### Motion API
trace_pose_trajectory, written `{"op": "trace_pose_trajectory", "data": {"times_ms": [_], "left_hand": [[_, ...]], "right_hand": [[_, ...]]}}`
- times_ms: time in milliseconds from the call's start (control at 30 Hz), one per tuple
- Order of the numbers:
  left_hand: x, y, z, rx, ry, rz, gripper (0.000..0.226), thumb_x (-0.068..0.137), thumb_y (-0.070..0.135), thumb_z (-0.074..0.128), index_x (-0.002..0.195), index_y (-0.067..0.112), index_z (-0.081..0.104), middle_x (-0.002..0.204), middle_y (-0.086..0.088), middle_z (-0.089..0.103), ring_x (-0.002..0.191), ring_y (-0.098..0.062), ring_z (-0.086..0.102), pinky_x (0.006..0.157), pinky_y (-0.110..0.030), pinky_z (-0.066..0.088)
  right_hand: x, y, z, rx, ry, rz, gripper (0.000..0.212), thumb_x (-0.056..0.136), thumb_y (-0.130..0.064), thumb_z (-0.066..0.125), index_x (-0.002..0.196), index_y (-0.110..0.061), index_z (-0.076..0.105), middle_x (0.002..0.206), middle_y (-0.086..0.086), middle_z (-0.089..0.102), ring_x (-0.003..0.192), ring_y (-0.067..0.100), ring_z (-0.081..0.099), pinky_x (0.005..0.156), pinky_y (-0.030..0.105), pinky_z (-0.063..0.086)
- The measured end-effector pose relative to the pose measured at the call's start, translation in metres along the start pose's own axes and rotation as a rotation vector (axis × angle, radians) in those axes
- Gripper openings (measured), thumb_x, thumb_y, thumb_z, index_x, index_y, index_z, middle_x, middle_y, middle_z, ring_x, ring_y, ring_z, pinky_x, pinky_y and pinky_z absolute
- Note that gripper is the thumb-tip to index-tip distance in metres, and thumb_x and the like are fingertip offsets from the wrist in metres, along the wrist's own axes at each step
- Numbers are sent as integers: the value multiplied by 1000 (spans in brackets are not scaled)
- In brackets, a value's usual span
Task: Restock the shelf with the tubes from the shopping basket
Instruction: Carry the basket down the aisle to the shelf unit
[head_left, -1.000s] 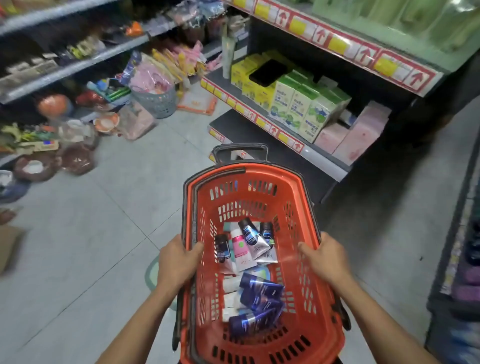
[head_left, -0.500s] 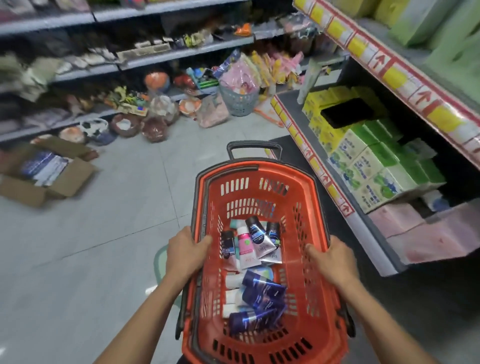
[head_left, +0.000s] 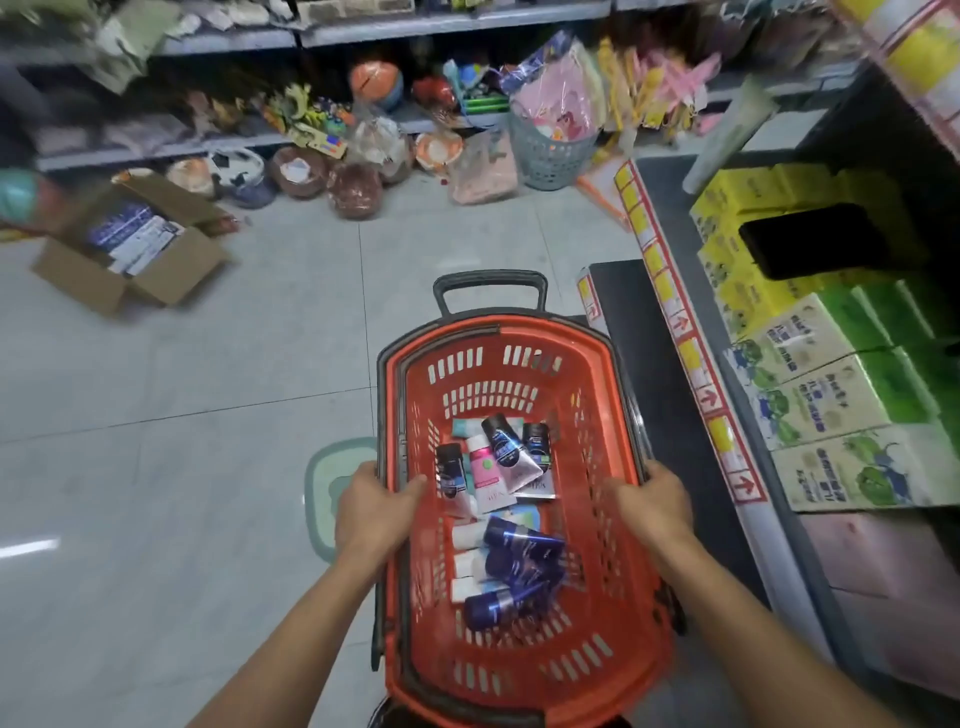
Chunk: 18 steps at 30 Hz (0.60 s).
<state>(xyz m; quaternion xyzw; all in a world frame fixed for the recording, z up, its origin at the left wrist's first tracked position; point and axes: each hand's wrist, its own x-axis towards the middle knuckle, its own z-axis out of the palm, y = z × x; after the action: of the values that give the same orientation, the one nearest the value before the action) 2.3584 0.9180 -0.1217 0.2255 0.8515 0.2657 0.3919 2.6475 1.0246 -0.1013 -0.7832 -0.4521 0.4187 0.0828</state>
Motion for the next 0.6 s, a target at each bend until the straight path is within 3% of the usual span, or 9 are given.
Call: {"op": "trace_pose_trajectory", "data": {"times_ms": [33, 100, 167, 233, 267, 367, 500, 600], "left_hand": [[10, -2, 4, -12, 1, -17, 42, 83, 55, 76, 111, 26, 63, 91, 7, 75, 72, -11, 75, 69, -37, 64], [32, -11, 15, -15, -17, -44, 31, 91, 42, 76, 110, 23, 61, 89, 7, 72, 71, -8, 71, 64, -29, 57], [55, -23, 31, -7, -58, -52, 26, 94, 37, 74, 112, 22, 64, 91, 7, 73, 74, -9, 71, 66, -29, 57], [79, -44, 51, 0, -84, -67, 28, 92, 36, 75, 115, 21, 67, 99, 3, 76, 79, -13, 73, 75, -35, 61], [89, -55, 60, -11, -97, -85, 28, 92, 36, 76, 114, 22, 66, 101, 3, 76, 82, -15, 73, 78, -37, 62], [124, -98, 92, -31, -161, -124, 33, 86, 41, 79, 113, 26, 69, 103, 7, 78, 88, -15, 77, 83, -46, 64], [164, -149, 138, -76, -244, -132, 31, 83, 33, 85, 112, 26, 74, 100, 12, 80, 89, -8, 77, 81, -37, 62], [193, -182, 174, -135, -265, -175, 32, 86, 18, 83, 115, 24, 71, 99, 12, 80, 88, -5, 77, 78, -32, 65]], "right_hand": [[10, 1, 10, 8, -16, 28, 21, 85, -27, 74, 102, -23, 61, 84, 0, 70, 66, 15, 63, 74, 29, 52], [28, 1, 29, 31, -39, 90, 17, 83, -23, 75, 92, -18, 61, 77, -2, 68, 65, 18, 68, 69, 32, 58], [51, 5, 52, 71, -59, 141, 22, 82, -13, 73, 103, -13, 66, 88, 6, 73, 71, 24, 70, 64, 30, 58], [77, 14, 82, 122, -45, 200, 44, 81, -15, 75, 124, -13, 64, 109, 10, 72, 89, 28, 69, 73, 30, 53], [90, 20, 97, 133, -49, 218, 46, 78, -22, 77, 122, -17, 64, 112, 8, 70, 92, 28, 67, 77, 30, 50], [137, 49, 143, 109, -68, 261, 51, 58, -44, 77, 103, -19, 74, 97, 3, 75, 82, 23, 70, 77, 35, 59], [194, 97, 202, 104, -117, 290, 57, 45, -50, 76, 96, -24, 77, 84, -2, 77, 78, 23, 74, 77, 40, 62], [245, 145, 247, 108, -136, 250, 61, 49, -52, 77, 104, -28, 76, 87, -3, 78, 77, 21, 76, 77, 46, 63]]}}
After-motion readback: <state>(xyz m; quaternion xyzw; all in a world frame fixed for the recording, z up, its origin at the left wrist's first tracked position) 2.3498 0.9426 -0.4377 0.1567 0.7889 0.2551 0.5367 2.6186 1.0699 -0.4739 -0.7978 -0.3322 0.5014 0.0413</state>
